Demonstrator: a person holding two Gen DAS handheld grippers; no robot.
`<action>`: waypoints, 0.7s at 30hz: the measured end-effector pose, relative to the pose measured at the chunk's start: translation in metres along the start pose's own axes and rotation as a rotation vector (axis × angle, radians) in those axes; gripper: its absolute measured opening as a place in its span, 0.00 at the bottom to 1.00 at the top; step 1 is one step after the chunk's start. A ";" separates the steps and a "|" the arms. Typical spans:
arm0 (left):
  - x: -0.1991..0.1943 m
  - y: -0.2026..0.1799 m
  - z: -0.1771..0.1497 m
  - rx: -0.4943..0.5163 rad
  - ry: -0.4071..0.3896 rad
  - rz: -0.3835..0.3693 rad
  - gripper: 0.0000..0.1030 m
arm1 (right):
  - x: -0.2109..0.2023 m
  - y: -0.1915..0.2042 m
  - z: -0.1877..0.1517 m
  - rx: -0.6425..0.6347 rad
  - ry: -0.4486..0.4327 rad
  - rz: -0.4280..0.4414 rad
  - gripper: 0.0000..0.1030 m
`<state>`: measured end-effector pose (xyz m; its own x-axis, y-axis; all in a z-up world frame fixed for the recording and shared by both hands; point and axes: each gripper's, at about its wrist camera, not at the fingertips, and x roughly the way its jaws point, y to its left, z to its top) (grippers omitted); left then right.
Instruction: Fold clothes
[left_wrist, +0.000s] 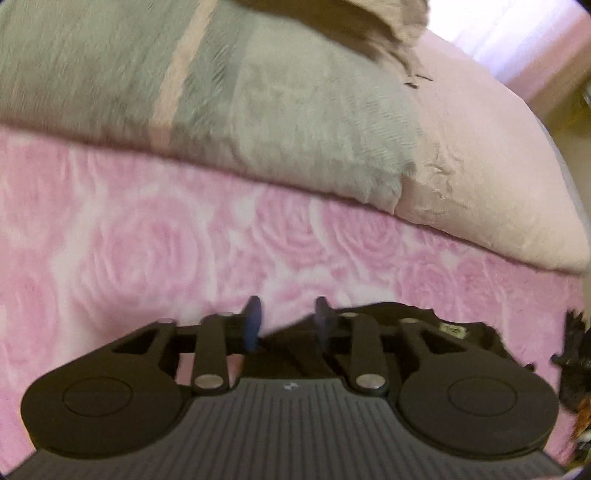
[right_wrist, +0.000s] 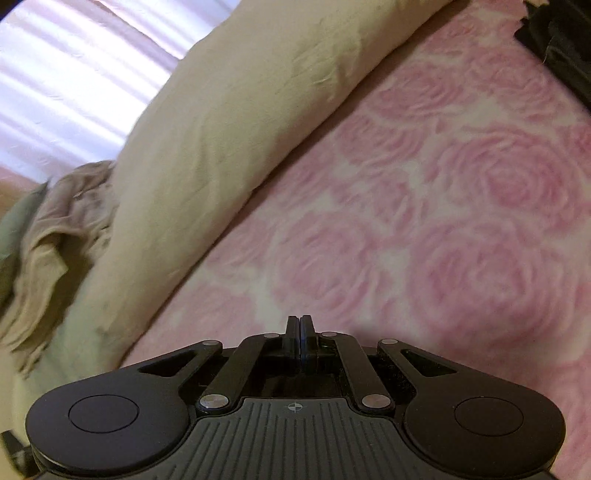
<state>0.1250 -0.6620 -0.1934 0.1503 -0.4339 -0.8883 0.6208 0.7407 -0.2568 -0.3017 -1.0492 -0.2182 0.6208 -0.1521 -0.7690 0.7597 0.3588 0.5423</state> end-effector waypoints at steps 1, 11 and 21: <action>-0.002 -0.004 -0.002 0.065 -0.009 0.018 0.27 | 0.001 0.001 -0.001 -0.039 0.000 -0.010 0.02; 0.006 -0.047 -0.065 0.910 0.046 0.063 0.43 | -0.006 0.035 -0.076 -0.587 0.068 -0.160 0.84; 0.046 -0.043 -0.043 0.916 0.047 -0.008 0.36 | 0.018 0.048 -0.085 -0.789 0.112 -0.158 0.82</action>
<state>0.0721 -0.6916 -0.2393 0.1245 -0.4011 -0.9075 0.9920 0.0328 0.1215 -0.2708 -0.9568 -0.2346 0.4631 -0.1768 -0.8685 0.4504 0.8909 0.0588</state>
